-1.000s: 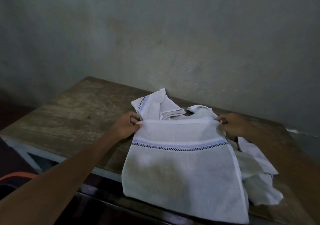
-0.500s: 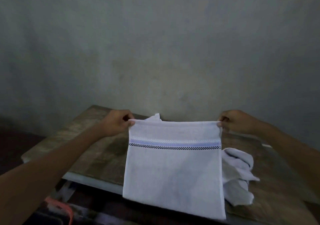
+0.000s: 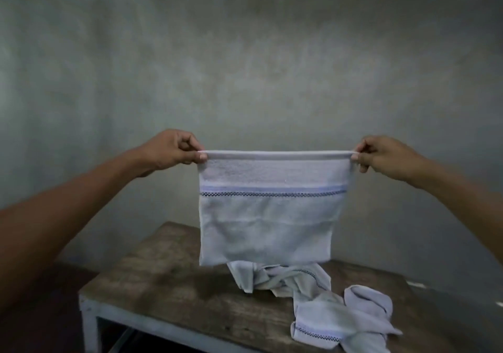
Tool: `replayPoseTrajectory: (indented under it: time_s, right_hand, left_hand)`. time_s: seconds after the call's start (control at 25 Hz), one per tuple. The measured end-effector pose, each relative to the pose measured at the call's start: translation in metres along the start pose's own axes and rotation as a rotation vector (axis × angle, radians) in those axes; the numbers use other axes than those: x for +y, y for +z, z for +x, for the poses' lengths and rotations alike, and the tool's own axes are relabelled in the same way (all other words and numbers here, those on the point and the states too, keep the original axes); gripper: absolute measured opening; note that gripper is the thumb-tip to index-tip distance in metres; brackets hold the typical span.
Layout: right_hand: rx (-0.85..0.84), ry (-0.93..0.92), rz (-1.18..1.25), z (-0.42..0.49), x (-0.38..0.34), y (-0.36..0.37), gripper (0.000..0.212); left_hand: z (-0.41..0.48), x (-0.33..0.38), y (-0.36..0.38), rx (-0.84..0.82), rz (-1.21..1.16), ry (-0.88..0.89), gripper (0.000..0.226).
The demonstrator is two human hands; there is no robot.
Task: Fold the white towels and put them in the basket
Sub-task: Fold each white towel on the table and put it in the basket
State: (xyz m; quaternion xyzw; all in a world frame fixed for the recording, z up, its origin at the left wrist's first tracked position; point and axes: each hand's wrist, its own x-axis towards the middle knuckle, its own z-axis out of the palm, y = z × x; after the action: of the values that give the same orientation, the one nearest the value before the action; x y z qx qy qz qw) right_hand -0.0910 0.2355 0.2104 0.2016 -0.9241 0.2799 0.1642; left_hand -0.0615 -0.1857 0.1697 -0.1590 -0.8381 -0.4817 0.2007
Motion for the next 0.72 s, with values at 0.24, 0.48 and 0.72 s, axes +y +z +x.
replayPoseTrajectory:
  time_s: [0.24, 0.48, 0.72]
  right_hand:
    - [-0.17, 0.056, 0.178, 0.0, -0.02, 0.018, 0.007]
    - [-0.631, 0.267, 0.252, 0.014, 0.005, 0.087, 0.01]
    - [-0.192, 0.178, 0.19, 0.036, 0.042, 0.135, 0.01]
  left_hand:
    - [-0.027, -0.01, -0.029, -0.286, -0.159, -0.218, 0.076]
    - [-0.033, -0.066, -0.014, -0.604, 0.344, -0.441, 0.012]
    - [-0.018, -0.117, 0.034, 0.037, 0.461, -0.085, 0.007]
